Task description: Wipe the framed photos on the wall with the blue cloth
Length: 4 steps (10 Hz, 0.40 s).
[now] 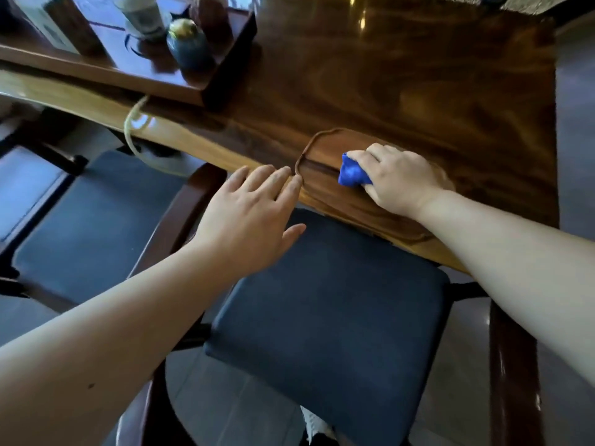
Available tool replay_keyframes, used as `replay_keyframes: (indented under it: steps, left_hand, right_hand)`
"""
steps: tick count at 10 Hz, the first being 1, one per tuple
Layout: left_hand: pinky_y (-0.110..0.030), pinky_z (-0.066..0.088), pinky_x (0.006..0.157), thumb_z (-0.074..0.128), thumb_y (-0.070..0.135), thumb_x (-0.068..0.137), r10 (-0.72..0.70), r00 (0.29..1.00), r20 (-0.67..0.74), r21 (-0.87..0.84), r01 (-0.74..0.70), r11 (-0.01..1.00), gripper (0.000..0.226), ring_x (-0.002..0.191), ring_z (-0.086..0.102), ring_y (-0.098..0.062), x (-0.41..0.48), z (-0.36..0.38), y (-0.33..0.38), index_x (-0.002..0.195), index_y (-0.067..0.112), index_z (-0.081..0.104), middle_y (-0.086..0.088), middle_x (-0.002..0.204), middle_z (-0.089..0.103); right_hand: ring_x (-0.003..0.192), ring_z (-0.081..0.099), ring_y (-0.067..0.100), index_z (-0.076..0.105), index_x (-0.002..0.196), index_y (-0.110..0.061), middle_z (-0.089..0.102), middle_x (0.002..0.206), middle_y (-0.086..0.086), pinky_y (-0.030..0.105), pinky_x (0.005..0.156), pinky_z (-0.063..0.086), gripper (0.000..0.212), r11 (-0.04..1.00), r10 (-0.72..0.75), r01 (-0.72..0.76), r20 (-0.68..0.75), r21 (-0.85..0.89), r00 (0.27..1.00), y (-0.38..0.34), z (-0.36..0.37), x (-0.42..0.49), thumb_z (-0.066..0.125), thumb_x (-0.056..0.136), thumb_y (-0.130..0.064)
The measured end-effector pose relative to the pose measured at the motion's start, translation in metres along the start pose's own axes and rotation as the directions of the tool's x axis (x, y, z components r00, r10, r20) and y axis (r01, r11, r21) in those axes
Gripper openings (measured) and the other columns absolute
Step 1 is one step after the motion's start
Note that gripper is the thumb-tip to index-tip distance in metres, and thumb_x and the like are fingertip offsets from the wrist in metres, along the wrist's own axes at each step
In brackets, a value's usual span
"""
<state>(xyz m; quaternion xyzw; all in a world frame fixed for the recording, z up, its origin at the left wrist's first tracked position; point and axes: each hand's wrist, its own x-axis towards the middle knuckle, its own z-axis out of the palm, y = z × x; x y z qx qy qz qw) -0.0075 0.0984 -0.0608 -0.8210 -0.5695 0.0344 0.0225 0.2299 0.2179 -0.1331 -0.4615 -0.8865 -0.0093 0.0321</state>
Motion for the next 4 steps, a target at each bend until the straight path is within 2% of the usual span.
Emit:
replay_keyframes:
  steps: [1,2,3,4]
  left_hand:
    - [-0.049,0.032,0.111,0.051,0.05,0.087,0.012,1.0,0.006,-0.014,-0.012,1.0,0.068,0.132,0.041,-0.032,0.005,0.009,-0.002,0.138,0.006,0.04,-0.015,0.143,0.048]
    - [-0.051,0.032,0.111,0.049,0.05,0.088,0.017,1.0,0.014,-0.024,-0.017,1.0,0.068,0.134,0.039,-0.032,0.008,0.016,-0.006,0.139,0.007,0.039,-0.015,0.144,0.046]
    - [-0.051,0.031,0.112,0.047,0.051,0.089,0.012,1.0,0.015,-0.026,-0.012,1.0,0.068,0.135,0.037,-0.032,0.007,0.014,-0.011,0.14,0.007,0.037,-0.015,0.146,0.044]
    - [-0.051,0.029,0.113,0.045,0.052,0.089,-0.023,1.0,-0.003,-0.002,0.023,1.0,0.069,0.137,0.034,-0.032,-0.001,0.008,-0.02,0.142,0.009,0.035,-0.014,0.148,0.041]
  right_hand:
    - [0.107,0.052,0.032,0.039,0.14,-0.013,0.056,0.121,0.012,0.047,0.084,0.043,0.055,1.0,-0.006,0.005,0.025,0.006,1.0,-0.001,0.017,-0.002,0.053,0.089,-0.029]
    - [0.127,0.039,0.03,0.027,0.146,-0.012,0.043,0.141,0.014,0.048,0.104,0.03,0.064,0.999,0.047,-0.048,0.083,0.008,0.995,-0.002,0.034,-0.006,0.042,0.092,-0.042]
    - [0.138,0.025,0.031,0.015,0.149,-0.015,0.029,0.15,0.017,0.054,0.112,0.016,0.073,0.996,0.094,-0.091,0.164,-0.026,0.982,-0.005,0.033,-0.004,0.032,0.09,-0.056]
    - [0.142,0.015,0.034,0.006,0.15,-0.02,0.017,0.155,0.02,0.057,0.112,0.01,0.086,0.988,0.115,-0.083,0.257,-0.129,0.96,-0.01,0.021,0.004,0.026,0.083,-0.071]
